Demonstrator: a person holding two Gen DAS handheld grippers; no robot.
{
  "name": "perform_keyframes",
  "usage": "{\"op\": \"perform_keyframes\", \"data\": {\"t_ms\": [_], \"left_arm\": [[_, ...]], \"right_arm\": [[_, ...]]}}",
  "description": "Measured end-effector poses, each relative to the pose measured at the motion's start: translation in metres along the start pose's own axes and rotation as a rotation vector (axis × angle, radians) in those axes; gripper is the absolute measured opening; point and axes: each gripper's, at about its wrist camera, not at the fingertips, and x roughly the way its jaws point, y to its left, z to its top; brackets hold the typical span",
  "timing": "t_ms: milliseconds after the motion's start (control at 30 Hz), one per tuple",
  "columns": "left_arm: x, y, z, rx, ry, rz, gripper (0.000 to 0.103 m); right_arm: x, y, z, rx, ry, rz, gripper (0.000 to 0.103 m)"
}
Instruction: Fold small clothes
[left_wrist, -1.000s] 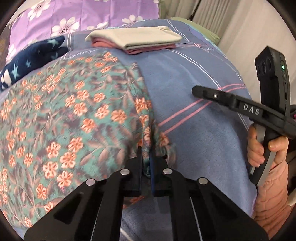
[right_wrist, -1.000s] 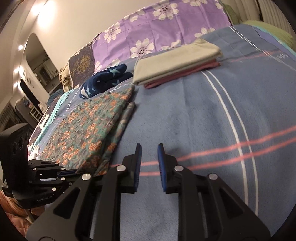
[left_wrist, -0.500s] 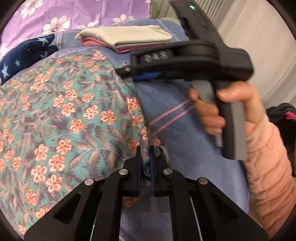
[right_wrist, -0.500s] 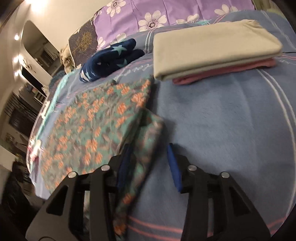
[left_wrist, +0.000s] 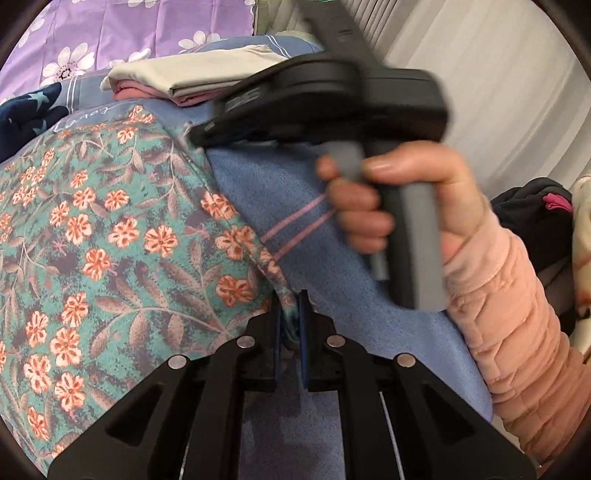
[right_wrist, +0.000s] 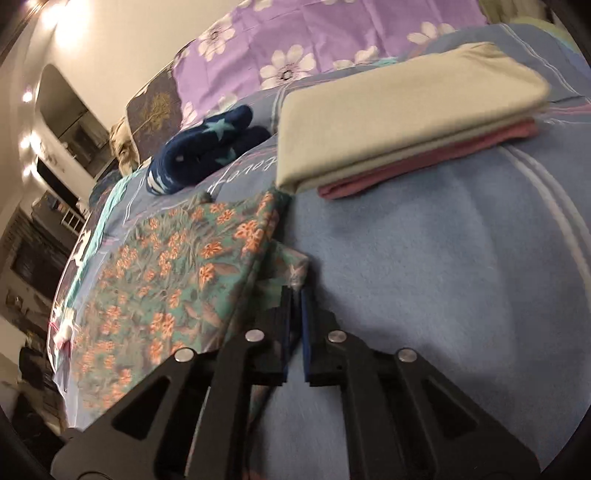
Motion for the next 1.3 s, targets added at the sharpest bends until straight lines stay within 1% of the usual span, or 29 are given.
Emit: {"op": "perform_keyframes", "data": {"t_ms": [33, 100, 167, 200, 233, 267, 300, 367, 400, 467, 500, 567, 600, 633, 667, 700, 800, 833, 900, 933, 967, 1000, 1033, 1100, 1133, 1200, 1233, 1267, 1300], "left_arm": [[-0.002, 0.000, -0.001, -0.002, 0.002, -0.008, 0.007], [-0.011, 0.004, -0.005, -0.005, -0.001, -0.015, 0.008], [-0.025, 0.010, -0.006, -0.018, -0.021, -0.025, 0.020], [-0.041, 0.014, -0.007, -0.025, -0.056, -0.032, 0.024], [-0.050, 0.018, -0.008, -0.025, -0.078, -0.023, 0.036], [-0.063, 0.020, -0.010, -0.020, -0.108, -0.001, 0.040], [-0.079, 0.025, -0.013, -0.006, -0.145, 0.037, 0.040], [-0.098, 0.036, -0.020, 0.000, -0.181, 0.104, 0.040], [-0.109, 0.045, -0.026, -0.014, -0.195, 0.154, 0.042], [-0.125, 0.067, -0.040, -0.060, -0.212, 0.240, 0.044], [-0.132, 0.075, -0.047, -0.086, -0.215, 0.271, 0.044], [-0.144, 0.093, -0.064, -0.146, -0.222, 0.322, 0.044], [-0.154, 0.107, -0.078, -0.195, -0.227, 0.348, 0.044], [-0.157, 0.118, -0.087, -0.231, -0.228, 0.365, 0.045], [-0.161, 0.126, -0.093, -0.251, -0.229, 0.377, 0.045], [-0.168, 0.134, -0.102, -0.283, -0.233, 0.404, 0.045], [-0.190, 0.149, -0.123, -0.324, -0.271, 0.478, 0.045], [-0.201, 0.152, -0.130, -0.337, -0.287, 0.499, 0.045], [-0.218, 0.165, -0.144, -0.371, -0.307, 0.543, 0.045], [-0.226, 0.173, -0.151, -0.392, -0.314, 0.568, 0.045], [-0.235, 0.181, -0.158, -0.414, -0.322, 0.591, 0.045], [-0.243, 0.187, -0.163, -0.432, -0.330, 0.603, 0.045], [-0.249, 0.192, -0.169, -0.449, -0.341, 0.611, 0.045], [-0.266, 0.201, -0.183, -0.481, -0.370, 0.621, 0.046], [-0.271, 0.204, -0.189, -0.489, -0.377, 0.623, 0.046], [-0.279, 0.208, -0.200, -0.505, -0.385, 0.612, 0.045], [-0.280, 0.210, -0.205, -0.507, -0.385, 0.596, 0.031], [-0.280, 0.211, -0.209, -0.507, -0.384, 0.578, 0.014], [-0.277, 0.213, -0.214, -0.508, -0.376, 0.545, 0.013]], "right_arm": [[-0.012, 0.003, -0.005, -0.034, -0.016, -0.030, 0.013], [-0.030, 0.004, -0.017, -0.069, -0.018, -0.031, 0.013], [-0.048, 0.003, -0.038, -0.088, -0.003, -0.009, 0.013], [-0.052, 0.003, -0.046, -0.098, 0.005, -0.006, 0.014], [-0.060, 0.005, -0.060, -0.111, 0.012, -0.002, 0.014], [-0.067, 0.008, -0.073, -0.125, 0.018, 0.009, 0.015], [-0.072, 0.011, -0.082, -0.133, 0.021, 0.018, 0.018], [-0.082, 0.019, -0.102, -0.145, 0.023, 0.056, 0.026], [-0.083, 0.023, -0.107, -0.143, 0.026, 0.071, 0.032], [-0.086, 0.032, -0.119, -0.148, 0.035, 0.100, 0.034], [-0.084, 0.038, -0.122, -0.155, 0.035, 0.109, 0.034], [-0.080, 0.049, -0.126, -0.172, 0.040, 0.126, 0.044], [-0.077, 0.051, -0.127, -0.175, 0.043, 0.113, 0.052], [-0.067, 0.054, -0.125, -0.178, 0.059, 0.070, 0.046], [-0.061, 0.053, -0.125, -0.165, 0.071, 0.021, 0.029], [-0.060, 0.047, -0.124, -0.106, 0.074, 0.001, 0.008], [-0.078, 0.024, -0.127, 0.066, 0.038, 0.078, 0.007], [-0.080, 0.019, -0.130, 0.090, 0.046, 0.095, 0.007], [-0.075, 0.010, -0.136, 0.116, 0.078, 0.076, 0.007], [-0.075, 0.007, -0.138, 0.138, 0.077, 0.087, 0.007], [-0.078, 0.006, -0.138, 0.171, 0.079, 0.096, 0.007], [-0.081, 0.007, -0.137, 0.178, 0.074, 0.085, 0.010], [-0.088, 0.012, -0.136, 0.165, 0.048, 0.042, 0.020], [-0.101, 0.030, -0.131, 0.087, -0.012, -0.097, 0.031], [-0.105, 0.038, -0.127, 0.051, -0.032, -0.140, 0.031], [-0.111, 0.052, -0.121, 0.007, -0.062, -0.165, 0.031], [-0.115, 0.065, -0.117, -0.024, -0.082, -0.163, 0.033], [-0.115, 0.073, -0.114, -0.049, -0.093, -0.158, 0.034], [-0.115, 0.088, -0.109, -0.088, -0.105, -0.148, 0.038]]}}
